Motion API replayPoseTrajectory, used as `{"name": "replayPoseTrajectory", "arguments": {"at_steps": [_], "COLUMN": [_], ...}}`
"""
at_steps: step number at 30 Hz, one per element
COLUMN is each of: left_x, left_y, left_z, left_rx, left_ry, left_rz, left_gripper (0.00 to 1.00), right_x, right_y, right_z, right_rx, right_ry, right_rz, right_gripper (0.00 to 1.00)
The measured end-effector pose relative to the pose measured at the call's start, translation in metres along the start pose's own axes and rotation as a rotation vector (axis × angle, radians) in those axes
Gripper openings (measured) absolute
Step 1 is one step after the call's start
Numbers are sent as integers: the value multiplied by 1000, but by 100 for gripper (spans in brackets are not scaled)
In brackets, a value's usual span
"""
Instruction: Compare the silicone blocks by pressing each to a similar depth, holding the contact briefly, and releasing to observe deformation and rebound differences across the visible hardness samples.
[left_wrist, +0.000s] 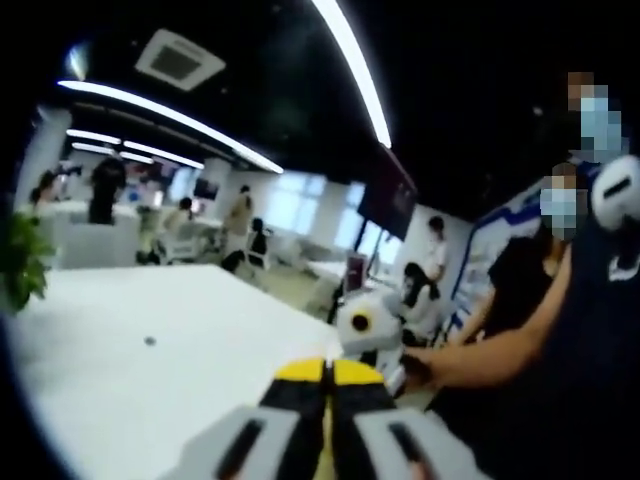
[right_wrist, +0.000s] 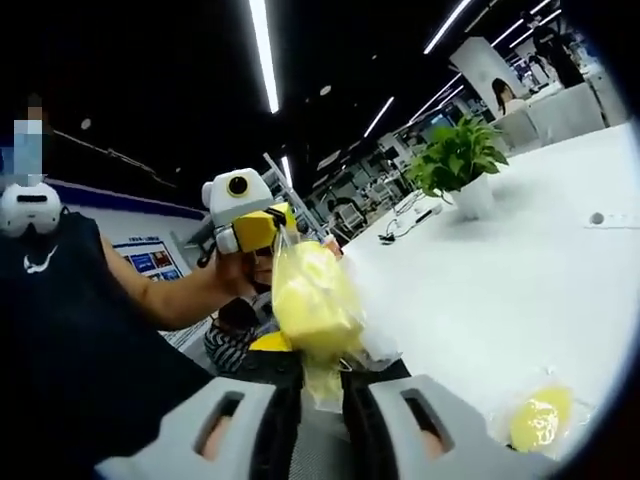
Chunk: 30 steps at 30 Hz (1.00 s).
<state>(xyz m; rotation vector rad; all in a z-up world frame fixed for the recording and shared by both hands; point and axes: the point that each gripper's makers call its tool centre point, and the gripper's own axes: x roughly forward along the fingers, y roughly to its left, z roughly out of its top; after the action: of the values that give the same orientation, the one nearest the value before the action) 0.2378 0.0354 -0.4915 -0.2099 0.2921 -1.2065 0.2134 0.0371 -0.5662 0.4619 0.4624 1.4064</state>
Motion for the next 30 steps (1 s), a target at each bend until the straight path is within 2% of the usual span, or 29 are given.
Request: {"name": "replayPoseTrajectory", "arguments": {"at_steps": [5,8,10,12,14,16,18,19,20,23,30], "left_x": [1,1,1,2,2,2,2,2,2,2,0], "left_y": [1,2,2,3,2,3,2,2,2,3,7], "left_z": [3,4,5,6,6,5,7,8,10,14,22], "left_rx": [-9,-17,-29,-34,-41,-39,-32,-32,-30,-29,-30], "left_ry": [-1,-7,-11,-15,-17,-15,-16,-17,-21,-30,-54], "left_rz": [9,14,11,13,12,11,10,11,10,10,19], "left_gripper": [0,0,0,0,0,0,0,0,0,0,0], "right_x": [0,2,2,1,0,-2,-6,-11,-10,-16,-46], "right_y": [-4,-5,-8,-14,-18,-25,-33,-35,-30,-26,-40], "right_z": [3,2,0,2,5,11,14,10,17,22,36], "right_rx": [-54,-79,-108,-147,-142,-189,-244,-282,-309,-299,-384], "right_ry": [-20,-21,-17,-28,-41,-64,-57,-20,-54,-79,-128], "right_rz": [-30,-44,-73,-117,-153,-218,-292,-313,-304,-302,-417], "right_gripper": [16,22,30,43,56,77,97,97,96,96,96]}}
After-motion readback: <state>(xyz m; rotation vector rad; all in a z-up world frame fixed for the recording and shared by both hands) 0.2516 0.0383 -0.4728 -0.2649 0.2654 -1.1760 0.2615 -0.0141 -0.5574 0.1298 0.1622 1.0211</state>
